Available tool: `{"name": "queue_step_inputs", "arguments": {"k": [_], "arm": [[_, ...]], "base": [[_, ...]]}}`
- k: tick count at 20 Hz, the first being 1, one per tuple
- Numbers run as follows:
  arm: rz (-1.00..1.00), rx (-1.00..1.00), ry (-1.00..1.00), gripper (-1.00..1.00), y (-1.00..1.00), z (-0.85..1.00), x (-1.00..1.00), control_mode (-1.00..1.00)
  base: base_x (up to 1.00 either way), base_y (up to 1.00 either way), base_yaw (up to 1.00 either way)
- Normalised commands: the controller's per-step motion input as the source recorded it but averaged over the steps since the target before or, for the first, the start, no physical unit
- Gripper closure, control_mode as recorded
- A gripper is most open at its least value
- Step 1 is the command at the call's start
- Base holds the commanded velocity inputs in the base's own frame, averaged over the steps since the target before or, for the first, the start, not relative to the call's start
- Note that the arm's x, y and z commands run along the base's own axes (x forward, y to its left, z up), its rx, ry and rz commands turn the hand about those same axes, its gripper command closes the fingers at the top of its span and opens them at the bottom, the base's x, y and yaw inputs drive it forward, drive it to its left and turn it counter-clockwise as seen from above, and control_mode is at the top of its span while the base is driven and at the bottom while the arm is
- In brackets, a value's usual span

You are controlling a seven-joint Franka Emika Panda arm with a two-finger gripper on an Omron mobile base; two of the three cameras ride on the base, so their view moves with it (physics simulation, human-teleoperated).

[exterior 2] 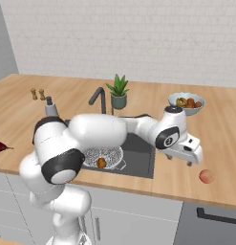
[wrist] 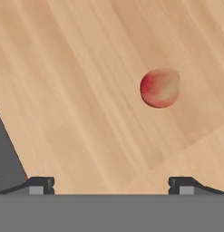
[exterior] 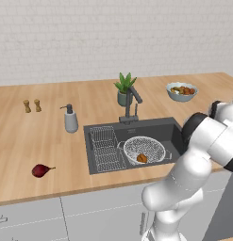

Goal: Put the colander in the sink, put the peach, pear, peach in the colander, and turn on the sink faucet and pour water over the colander.

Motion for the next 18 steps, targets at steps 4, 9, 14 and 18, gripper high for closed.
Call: {"name": "queue_step_inputs", "arguments": {"k": [4, 9, 14, 18], "arm": [[-0.18, -0.05, 0.00, -1.00, -0.42, -0.16, 0.00, -1.00], [-0.18, -0.01, 0.01, -1.00, -0.52, -0.06, 0.02, -1.00], [-0.09, 0.00, 0.02, -1.00, -0.50, -0.17, 0.04, -1.00], [-0.01, 0.00, 0.06, -1.00, -0.21, -0.31, 0.19, -1.00]], "base": [[0.00, 0.00, 0.00], [0.00, 0.00, 0.00], [0.00, 0.00, 0.00], [0.00, 0.00, 0.00]]}}
